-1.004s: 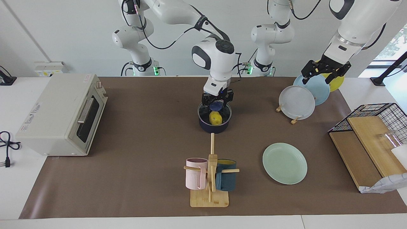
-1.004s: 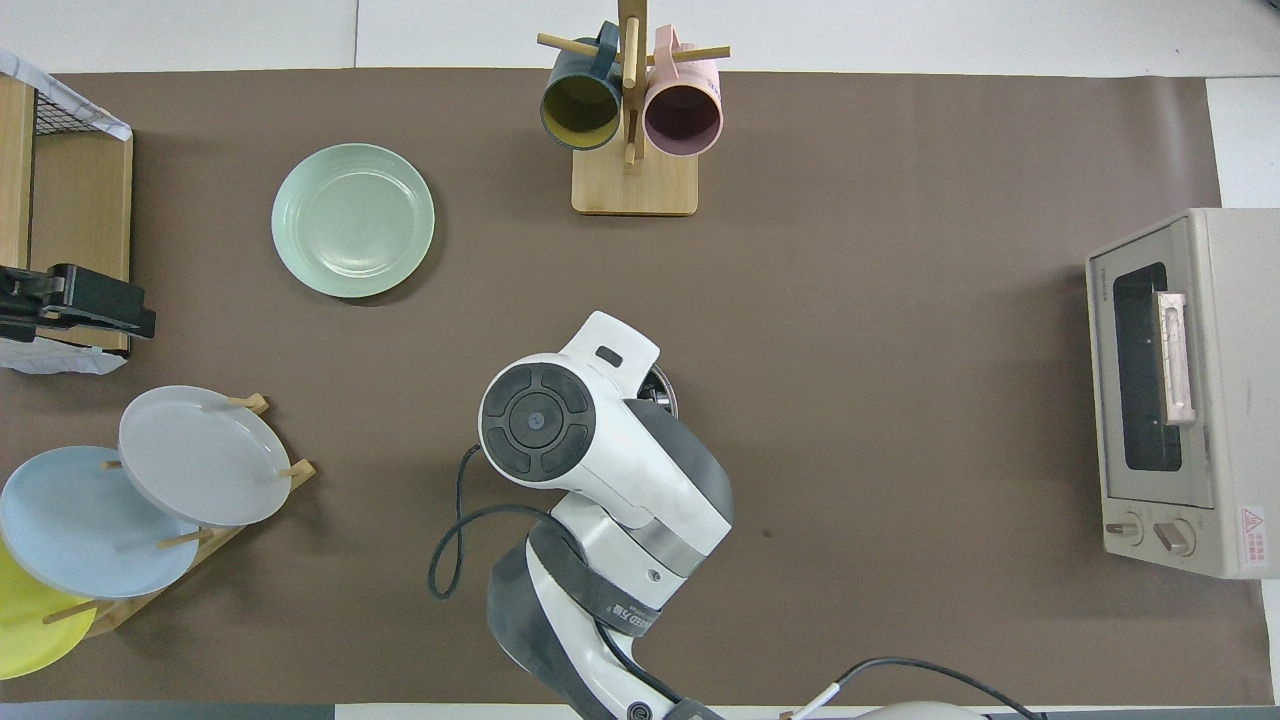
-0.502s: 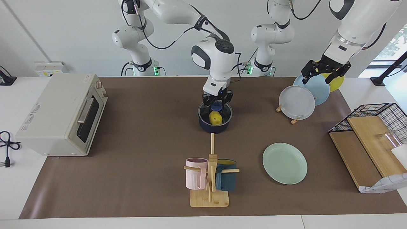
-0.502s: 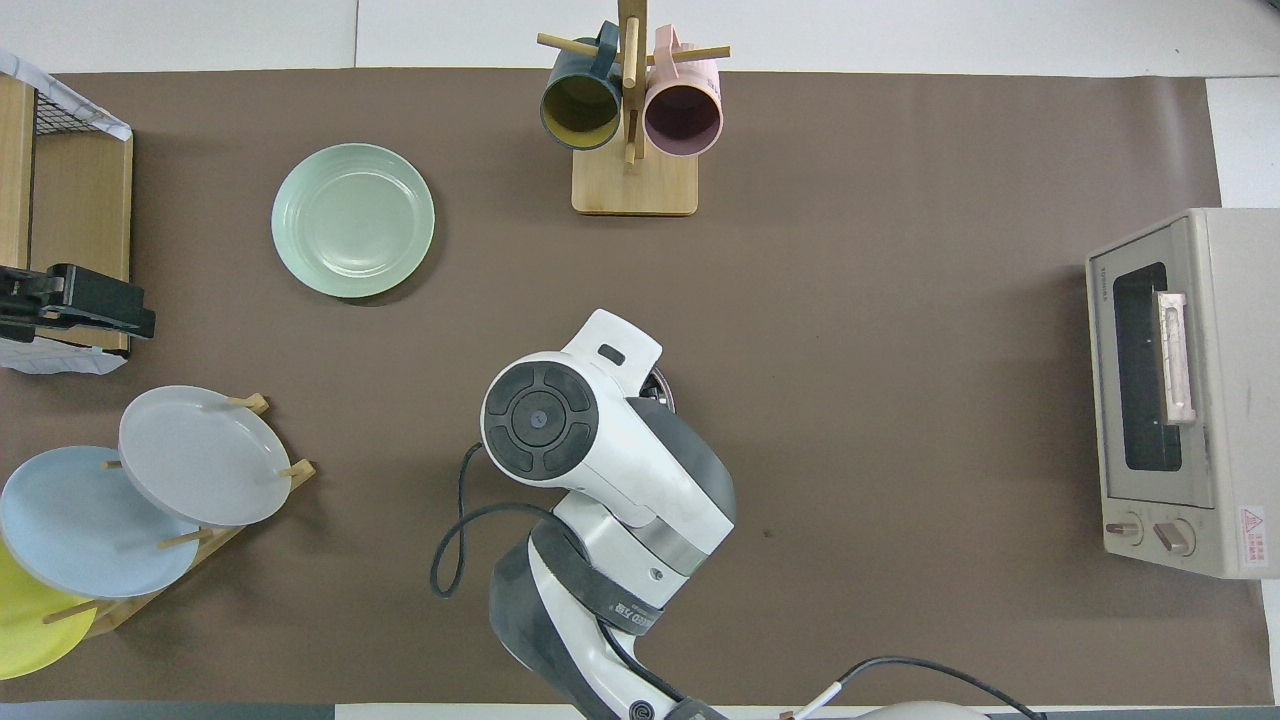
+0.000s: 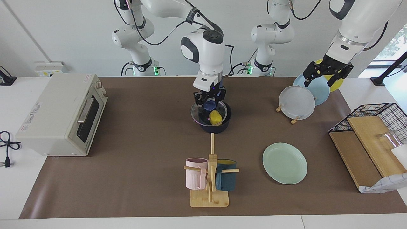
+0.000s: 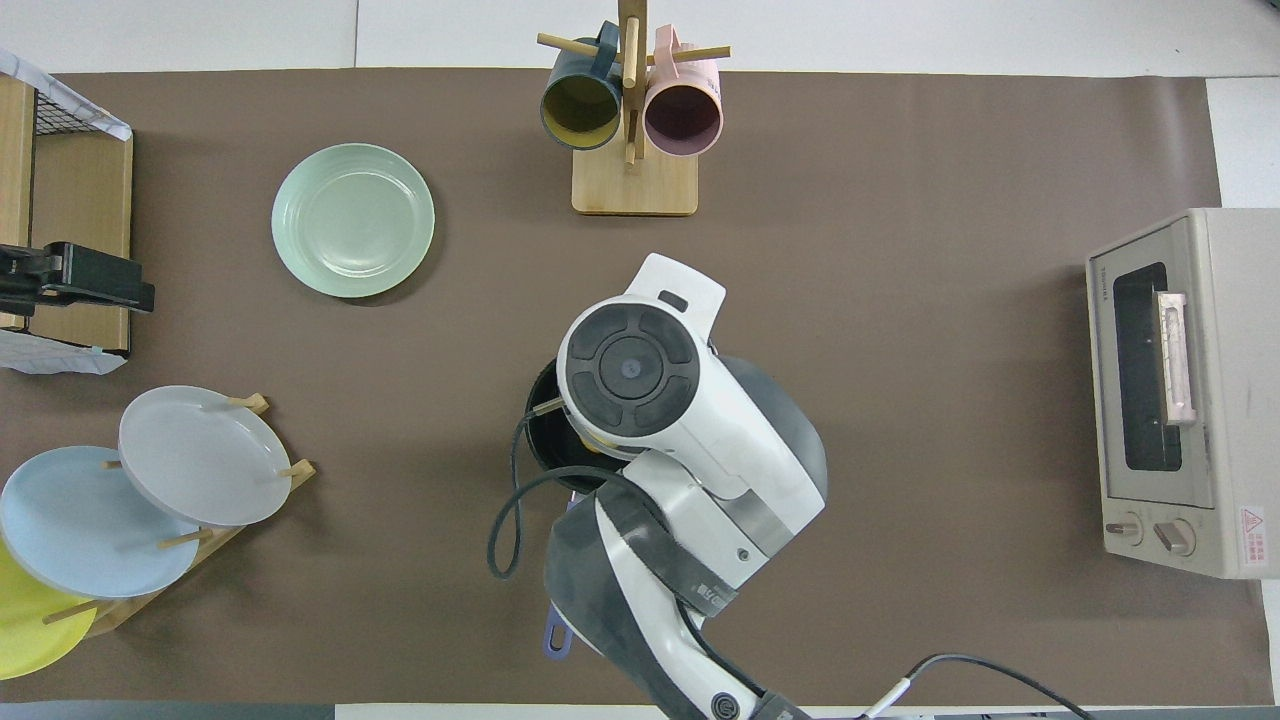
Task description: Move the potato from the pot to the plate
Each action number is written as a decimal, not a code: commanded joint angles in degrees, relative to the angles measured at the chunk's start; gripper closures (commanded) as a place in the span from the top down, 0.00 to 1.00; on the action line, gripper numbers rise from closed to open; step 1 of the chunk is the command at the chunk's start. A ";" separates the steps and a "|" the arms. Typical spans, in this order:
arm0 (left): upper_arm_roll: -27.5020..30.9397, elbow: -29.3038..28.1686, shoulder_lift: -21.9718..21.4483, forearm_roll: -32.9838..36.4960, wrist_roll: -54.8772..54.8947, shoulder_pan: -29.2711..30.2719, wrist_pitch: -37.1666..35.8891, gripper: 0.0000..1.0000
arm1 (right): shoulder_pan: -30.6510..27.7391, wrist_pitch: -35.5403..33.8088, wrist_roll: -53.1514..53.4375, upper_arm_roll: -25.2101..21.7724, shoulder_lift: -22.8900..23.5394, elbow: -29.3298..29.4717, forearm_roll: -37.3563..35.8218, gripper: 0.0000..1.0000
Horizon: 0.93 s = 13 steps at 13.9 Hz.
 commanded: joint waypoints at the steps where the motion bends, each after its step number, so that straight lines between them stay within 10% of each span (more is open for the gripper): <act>1: -0.75 -2.19 -1.32 -0.41 -1.05 -0.76 3.14 1.00 | -6.41 -2.87 -9.63 0.38 -2.37 -1.41 -0.41 0.22; 8: -0.93 -12.01 0.52 -0.41 -29.24 -24.64 16.30 1.00 | -27.78 -4.47 -38.65 0.38 -6.50 -10.62 -0.32 0.00; 13: -0.84 -13.17 9.39 -0.32 -39.19 -35.12 21.25 1.00 | -34.29 15.36 -43.69 0.20 -11.07 -28.01 -0.50 0.00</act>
